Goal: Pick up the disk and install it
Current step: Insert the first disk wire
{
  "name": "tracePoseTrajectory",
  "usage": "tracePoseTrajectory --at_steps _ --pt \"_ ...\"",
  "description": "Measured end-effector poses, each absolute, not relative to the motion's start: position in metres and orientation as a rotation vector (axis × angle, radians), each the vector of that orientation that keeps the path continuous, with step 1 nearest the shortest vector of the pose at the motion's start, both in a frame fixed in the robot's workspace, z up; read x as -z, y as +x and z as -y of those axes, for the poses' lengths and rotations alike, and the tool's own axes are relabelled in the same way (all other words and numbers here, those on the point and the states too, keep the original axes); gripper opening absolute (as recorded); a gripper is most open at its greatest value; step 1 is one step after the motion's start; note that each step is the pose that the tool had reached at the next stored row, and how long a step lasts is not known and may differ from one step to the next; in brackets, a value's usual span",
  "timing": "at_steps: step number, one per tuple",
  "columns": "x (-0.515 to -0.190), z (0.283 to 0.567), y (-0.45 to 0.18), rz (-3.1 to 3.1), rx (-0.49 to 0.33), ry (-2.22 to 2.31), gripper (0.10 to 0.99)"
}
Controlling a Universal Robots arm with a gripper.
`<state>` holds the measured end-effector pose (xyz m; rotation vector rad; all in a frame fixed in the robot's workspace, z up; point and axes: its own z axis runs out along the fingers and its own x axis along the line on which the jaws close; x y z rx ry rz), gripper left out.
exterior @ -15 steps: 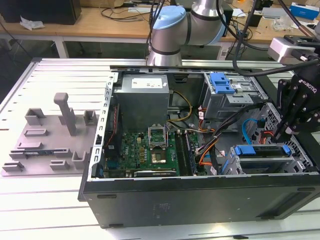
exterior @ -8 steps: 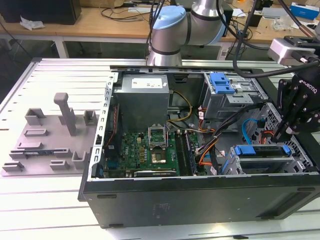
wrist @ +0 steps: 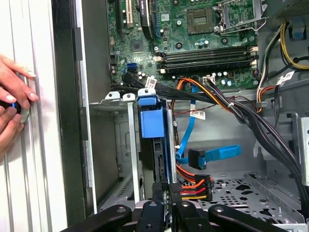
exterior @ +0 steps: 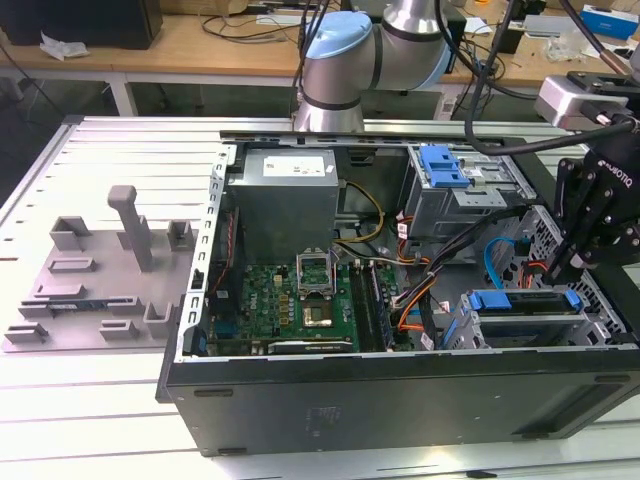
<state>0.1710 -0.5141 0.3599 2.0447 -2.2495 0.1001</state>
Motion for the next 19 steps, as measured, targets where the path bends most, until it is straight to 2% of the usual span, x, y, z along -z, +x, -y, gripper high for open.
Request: tracePoseTrajectory --at_steps 19 --pt "-0.3584 0.5141 0.1703 2.250 -0.100 2.044 0.165"
